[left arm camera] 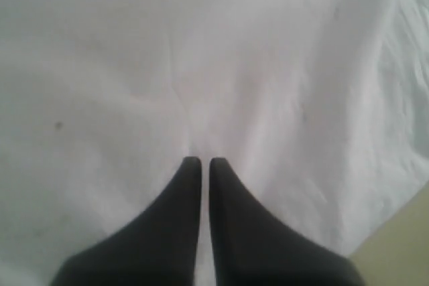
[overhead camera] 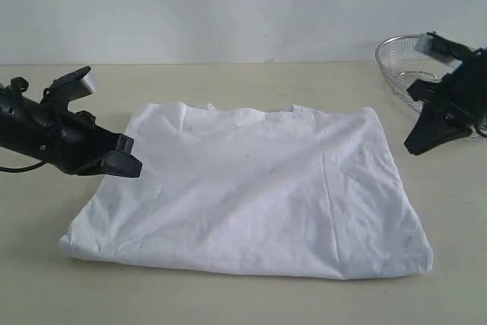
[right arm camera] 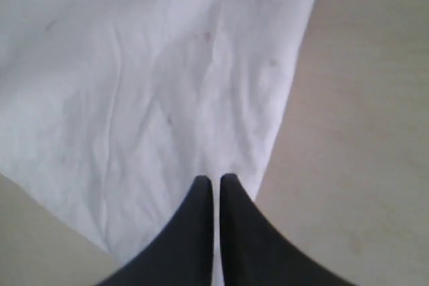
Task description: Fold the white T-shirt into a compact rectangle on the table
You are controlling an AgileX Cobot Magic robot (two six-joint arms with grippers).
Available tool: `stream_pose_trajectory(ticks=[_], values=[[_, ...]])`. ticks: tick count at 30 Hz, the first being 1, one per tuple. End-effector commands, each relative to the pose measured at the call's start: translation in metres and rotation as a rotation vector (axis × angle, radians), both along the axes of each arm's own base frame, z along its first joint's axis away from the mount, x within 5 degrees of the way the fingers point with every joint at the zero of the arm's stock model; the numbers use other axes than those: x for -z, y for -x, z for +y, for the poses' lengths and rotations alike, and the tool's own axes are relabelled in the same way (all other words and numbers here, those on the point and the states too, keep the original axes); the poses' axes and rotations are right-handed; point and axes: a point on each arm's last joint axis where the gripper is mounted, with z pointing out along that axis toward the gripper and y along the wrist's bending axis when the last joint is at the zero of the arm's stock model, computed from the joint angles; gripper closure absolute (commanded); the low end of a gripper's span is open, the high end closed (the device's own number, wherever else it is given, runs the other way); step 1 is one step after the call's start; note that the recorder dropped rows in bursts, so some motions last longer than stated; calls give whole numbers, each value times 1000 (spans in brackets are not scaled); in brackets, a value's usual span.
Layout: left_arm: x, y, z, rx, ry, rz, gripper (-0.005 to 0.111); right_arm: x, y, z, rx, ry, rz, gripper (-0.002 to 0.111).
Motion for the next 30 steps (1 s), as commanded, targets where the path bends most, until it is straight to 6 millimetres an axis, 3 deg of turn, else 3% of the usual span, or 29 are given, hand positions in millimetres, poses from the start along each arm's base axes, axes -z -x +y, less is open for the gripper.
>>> stream_pose_trajectory(ticks=[1,3,4,6,10,21,23,25,27,30], values=[[9,-2,-3,19,47,26,102,21,16,-7,50,-74,-82,97],[14,-2,-4,20,47,43,102,24,16,-7,67,-69,-86,70],[14,-2,-4,20,47,43,102,24,16,-8,76,-60,-88,47],[14,-3,-4,18,49,42,102,25,14,-7,134,-57,-62,23],[14,-3,-3,14,45,40,102,37,10,6,97,-32,-33,22],[14,-3,-3,15,46,41,102,98,3,57,-7,-25,83,22],[14,-3,-4,16,47,42,102,106,4,69,-37,-22,100,25],[14,-3,-4,16,47,42,102,112,3,77,-51,-5,97,34],[14,-3,-4,18,50,43,102,114,1,78,-33,22,94,55],[14,-3,-4,18,50,43,102,113,1,76,-1,22,107,101]])
